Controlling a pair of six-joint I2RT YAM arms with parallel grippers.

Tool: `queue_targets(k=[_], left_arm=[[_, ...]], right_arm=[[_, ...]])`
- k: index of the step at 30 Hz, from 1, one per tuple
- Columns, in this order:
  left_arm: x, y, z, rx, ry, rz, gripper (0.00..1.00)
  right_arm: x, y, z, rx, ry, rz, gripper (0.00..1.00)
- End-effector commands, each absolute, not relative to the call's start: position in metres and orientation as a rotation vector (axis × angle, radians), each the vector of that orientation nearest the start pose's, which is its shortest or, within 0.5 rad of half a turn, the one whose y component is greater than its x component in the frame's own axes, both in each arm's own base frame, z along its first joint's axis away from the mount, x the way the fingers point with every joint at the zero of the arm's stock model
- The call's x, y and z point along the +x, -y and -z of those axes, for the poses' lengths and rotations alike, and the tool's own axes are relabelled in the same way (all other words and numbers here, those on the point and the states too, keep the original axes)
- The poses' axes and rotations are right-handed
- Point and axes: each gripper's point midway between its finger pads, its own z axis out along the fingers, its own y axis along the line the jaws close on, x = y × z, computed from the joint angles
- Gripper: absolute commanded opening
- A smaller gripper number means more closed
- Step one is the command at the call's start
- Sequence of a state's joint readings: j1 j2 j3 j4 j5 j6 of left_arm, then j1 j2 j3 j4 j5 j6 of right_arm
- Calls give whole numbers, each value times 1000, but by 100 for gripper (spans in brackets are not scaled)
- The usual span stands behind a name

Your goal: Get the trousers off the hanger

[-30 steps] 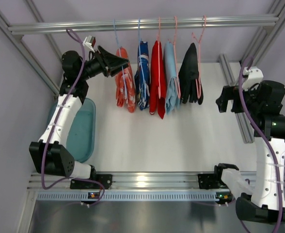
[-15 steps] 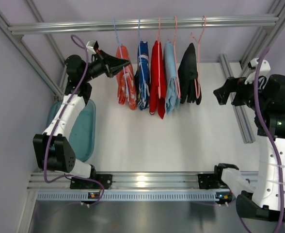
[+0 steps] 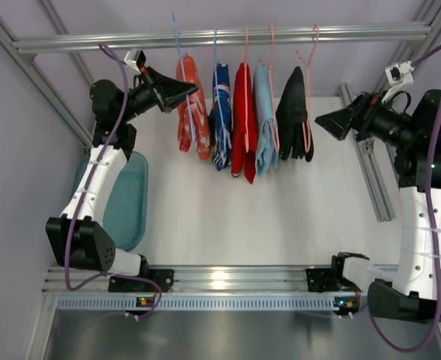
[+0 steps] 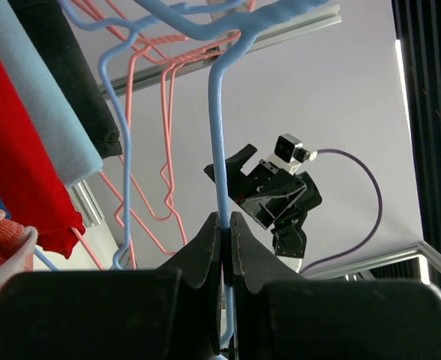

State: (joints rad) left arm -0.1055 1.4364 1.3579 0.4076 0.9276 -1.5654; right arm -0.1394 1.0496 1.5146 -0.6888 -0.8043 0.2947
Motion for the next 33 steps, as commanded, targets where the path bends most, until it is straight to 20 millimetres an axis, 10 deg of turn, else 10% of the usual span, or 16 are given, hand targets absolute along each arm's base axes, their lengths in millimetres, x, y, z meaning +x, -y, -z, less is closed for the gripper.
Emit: queue_targets(k=[1,14,23,33], left_arm=[[289,197,-543,183,-1369,1780,0],[233,190,-511,228,-1380,1653,0],[211,180,-497,259,-1430,1504,0],[205,177,-498,285,-1464,1462,0]], right_arm=[[268,-117,-457,-257,-1677,-1037,100],[292,-158,-538,-322,-1523,-1227,99],[292,-284,-536,-575,-1545,-1487,88],[211,-402,-539,-774,-1471,-1819,78]])
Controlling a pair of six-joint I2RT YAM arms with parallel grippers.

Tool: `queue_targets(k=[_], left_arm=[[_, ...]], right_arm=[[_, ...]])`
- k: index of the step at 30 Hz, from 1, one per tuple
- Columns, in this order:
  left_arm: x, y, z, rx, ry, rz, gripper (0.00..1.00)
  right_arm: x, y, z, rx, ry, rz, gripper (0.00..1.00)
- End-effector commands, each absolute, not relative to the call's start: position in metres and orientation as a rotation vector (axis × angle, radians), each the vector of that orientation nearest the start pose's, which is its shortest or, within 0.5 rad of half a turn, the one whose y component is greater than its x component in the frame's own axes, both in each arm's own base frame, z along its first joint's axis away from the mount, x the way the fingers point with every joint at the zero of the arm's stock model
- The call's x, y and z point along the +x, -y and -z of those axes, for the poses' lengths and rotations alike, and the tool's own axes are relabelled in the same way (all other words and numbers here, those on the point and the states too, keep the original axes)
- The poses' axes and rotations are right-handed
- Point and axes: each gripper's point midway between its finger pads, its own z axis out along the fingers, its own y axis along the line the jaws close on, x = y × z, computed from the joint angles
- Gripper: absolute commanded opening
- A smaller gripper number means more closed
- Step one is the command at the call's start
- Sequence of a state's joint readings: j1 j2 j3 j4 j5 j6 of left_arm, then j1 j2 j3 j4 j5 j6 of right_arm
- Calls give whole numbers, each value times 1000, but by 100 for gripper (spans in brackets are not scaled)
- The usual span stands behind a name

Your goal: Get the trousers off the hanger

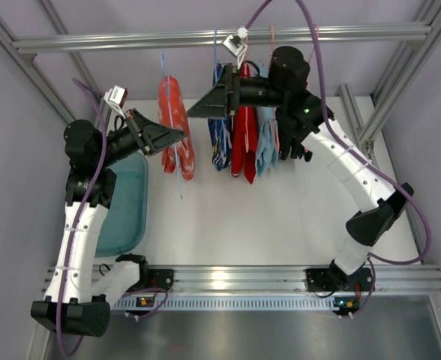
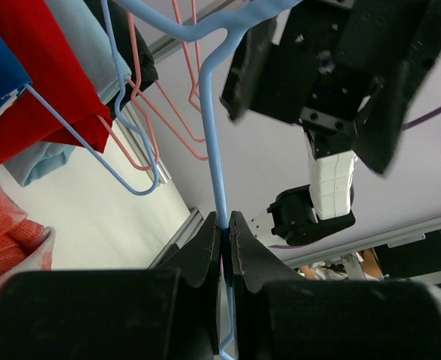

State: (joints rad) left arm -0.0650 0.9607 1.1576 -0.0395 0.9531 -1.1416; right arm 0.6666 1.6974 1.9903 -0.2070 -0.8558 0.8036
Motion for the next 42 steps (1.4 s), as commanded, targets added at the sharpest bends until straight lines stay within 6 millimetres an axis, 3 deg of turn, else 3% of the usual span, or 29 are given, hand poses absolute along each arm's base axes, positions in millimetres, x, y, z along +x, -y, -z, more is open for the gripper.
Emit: queue_targets(k=[1,3,6,10,14,16,17,18,19,20,22,26,32,42], left_arm=[[205,177,-498,281,-1465,1464,0],[202,177,-500,292,-1457,1460,0],[198,177,-502,313,-1445,1448,0],[193,178,-506,331,-1436,1448,0],[193,178,-504,327,-1443,1455,0],[193,178,-504,328,-1442,1455,0],[191,178,-506,334,-1434,1452,0],[191,178,-506,332,-1437,1453,0],[190,178,-508,336,-1431,1452,0],[190,178,-508,337,-1429,1452,0],[189,178,-512,340,-1412,1462,0],[190,179,-514,328,-1405,1494,0],[188,178,-516,320,-1402,1498,0],[187,180,-517,321,-1396,1516,0]], right_arm=[[208,-409,-535,-767,-1493,-1857,77],[194,-424,-533,-796,-1489,-1903,75],[200,-447,-518,-755,-1552,-1929,72],[219,-458,-513,-647,-1583,-1884,66],[229,-451,-517,-604,-1567,-1854,59],[227,-440,-527,-585,-1550,-1831,59],[233,-433,-521,-562,-1576,-1808,59],[226,-417,-534,-562,-1546,-1791,59],[231,-410,-534,-544,-1535,-1743,59],[239,-405,-521,-515,-1557,-1714,58],[241,-389,-528,-466,-1522,-1675,55],[246,-399,-507,-412,-1560,-1734,53],[250,-426,-503,-394,-1528,-1823,51],[256,-446,-507,-354,-1516,-1890,50]])
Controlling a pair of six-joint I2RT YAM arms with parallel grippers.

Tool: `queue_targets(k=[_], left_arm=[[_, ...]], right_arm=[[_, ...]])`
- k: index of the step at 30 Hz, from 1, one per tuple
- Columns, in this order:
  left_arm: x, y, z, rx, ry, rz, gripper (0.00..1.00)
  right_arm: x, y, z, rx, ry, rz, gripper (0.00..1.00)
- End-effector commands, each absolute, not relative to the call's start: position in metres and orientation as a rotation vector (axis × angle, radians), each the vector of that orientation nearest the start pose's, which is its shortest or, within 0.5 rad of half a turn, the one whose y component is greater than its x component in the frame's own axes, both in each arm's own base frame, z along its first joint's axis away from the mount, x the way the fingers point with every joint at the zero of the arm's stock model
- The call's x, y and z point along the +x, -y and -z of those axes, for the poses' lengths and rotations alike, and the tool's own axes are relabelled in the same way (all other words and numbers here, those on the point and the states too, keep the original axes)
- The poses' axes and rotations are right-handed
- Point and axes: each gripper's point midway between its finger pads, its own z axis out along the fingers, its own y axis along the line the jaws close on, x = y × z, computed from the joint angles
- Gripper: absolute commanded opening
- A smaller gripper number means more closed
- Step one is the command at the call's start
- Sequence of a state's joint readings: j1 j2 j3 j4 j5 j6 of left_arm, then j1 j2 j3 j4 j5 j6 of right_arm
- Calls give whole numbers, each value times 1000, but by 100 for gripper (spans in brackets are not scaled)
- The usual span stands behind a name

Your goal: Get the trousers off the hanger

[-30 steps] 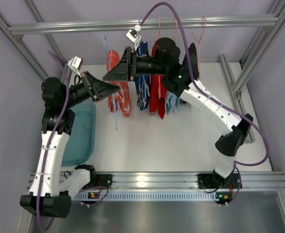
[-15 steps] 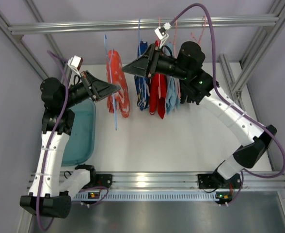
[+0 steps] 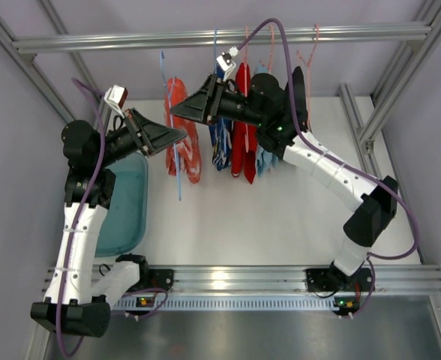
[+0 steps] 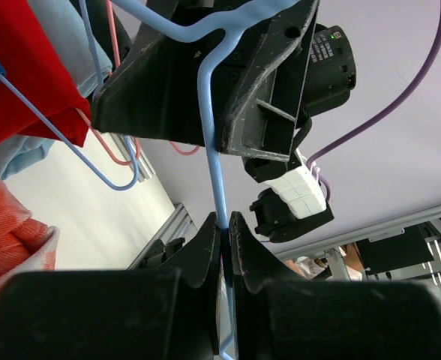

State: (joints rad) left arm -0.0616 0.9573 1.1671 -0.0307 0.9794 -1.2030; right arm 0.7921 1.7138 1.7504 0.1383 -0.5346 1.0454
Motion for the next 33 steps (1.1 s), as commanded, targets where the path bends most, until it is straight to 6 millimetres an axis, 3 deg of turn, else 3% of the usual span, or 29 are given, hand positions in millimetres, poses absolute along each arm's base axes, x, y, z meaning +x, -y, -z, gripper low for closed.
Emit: queue_targets(k=[1,12,15,19,21,23,25,26,27,28,30,33], left_arm=[[188,180,-515,316,-1401,1518,0],[197,179,-502,261,-1426,1529,0],[200,179,-500,256,-1429,1525,0],[197,179,-501,288,-1414,1499,2],[198,179,-495,298,-1434,1470,11],[200,176,-491,340,-1435,1378,34],[201,172,-482,335,-1487,1289,65],[206,167,-476,404,-1459,1160,69],[212,156,-478,364,-1437,1040,72],[219,147,-465,373,-1452,923,73],[217,131,-464,340,-1407,786,79],[229,111,-439,277,-1425,645,80]], right_arm=[[257,-447,-507,-350,-1517,-1891,51],[246,-465,-514,-359,-1500,-1955,45],[240,-468,-518,-366,-1497,-1971,33],[240,-466,-525,-351,-1501,-1975,0],[243,-465,-524,-322,-1523,-1979,0],[243,-462,-524,-312,-1533,-1982,0],[244,-460,-523,-299,-1542,-1989,0],[242,-456,-528,-298,-1534,-1999,0],[241,-456,-529,-300,-1527,-2004,0],[240,-454,-529,-303,-1524,-2009,0],[235,-450,-537,-313,-1503,-2032,0],[230,-445,-546,-314,-1491,-2059,0]])
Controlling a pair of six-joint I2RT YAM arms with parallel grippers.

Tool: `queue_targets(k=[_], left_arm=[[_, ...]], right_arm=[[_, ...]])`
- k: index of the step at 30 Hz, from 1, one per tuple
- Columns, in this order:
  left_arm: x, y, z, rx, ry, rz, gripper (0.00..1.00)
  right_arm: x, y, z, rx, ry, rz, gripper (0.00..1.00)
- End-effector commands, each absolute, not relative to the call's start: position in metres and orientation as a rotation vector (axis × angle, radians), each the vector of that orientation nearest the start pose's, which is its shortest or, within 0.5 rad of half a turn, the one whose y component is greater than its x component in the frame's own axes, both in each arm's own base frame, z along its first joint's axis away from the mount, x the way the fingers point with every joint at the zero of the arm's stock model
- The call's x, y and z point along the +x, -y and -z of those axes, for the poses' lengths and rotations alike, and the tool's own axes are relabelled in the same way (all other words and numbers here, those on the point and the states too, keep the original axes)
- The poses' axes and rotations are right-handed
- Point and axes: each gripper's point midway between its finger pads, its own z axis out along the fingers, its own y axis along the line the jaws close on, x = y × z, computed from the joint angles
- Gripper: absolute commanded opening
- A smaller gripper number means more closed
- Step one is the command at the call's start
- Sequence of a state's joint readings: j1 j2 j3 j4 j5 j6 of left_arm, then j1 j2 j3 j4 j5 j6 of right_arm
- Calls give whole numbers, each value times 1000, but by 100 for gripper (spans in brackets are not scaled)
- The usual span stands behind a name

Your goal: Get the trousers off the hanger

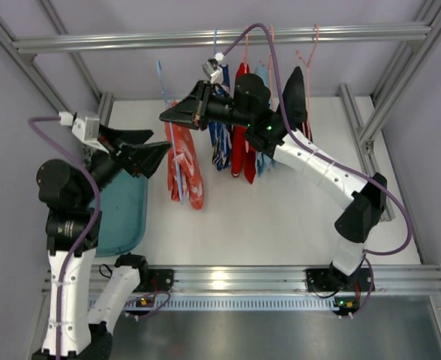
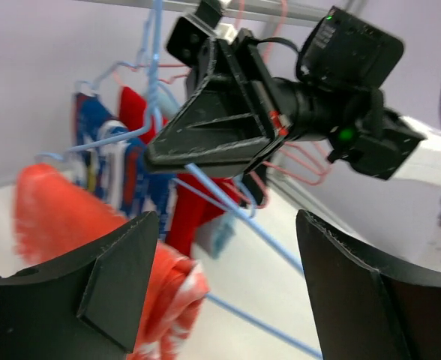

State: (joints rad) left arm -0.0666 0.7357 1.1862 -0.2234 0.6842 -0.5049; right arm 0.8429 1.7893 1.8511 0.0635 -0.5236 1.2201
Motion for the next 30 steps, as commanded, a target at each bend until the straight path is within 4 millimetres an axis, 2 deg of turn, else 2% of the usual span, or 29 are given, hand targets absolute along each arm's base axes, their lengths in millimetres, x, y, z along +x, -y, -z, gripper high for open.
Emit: queue_targets(k=[1,5,10,18,25,30], left_arm=[[231,107,-433,277,-1424,605,80],[222,106,-403,376,-1420,526,80],[204,114,-370,610,-1364,441,81],[228,116,-319,711,-1445,413,84],[242,124,-308,683,-1431,486,87],[260,120,-316,575,-1386,484,88]], right_arm=[[230,-443,-549,-308,-1487,-2064,0],[226,-436,-557,-292,-1485,-2090,0],[225,-431,-563,-286,-1474,-2089,0],[224,-428,-576,-287,-1442,-2072,0],[223,-427,-581,-281,-1434,-2084,0],[221,-425,-589,-288,-1409,-2090,0]])
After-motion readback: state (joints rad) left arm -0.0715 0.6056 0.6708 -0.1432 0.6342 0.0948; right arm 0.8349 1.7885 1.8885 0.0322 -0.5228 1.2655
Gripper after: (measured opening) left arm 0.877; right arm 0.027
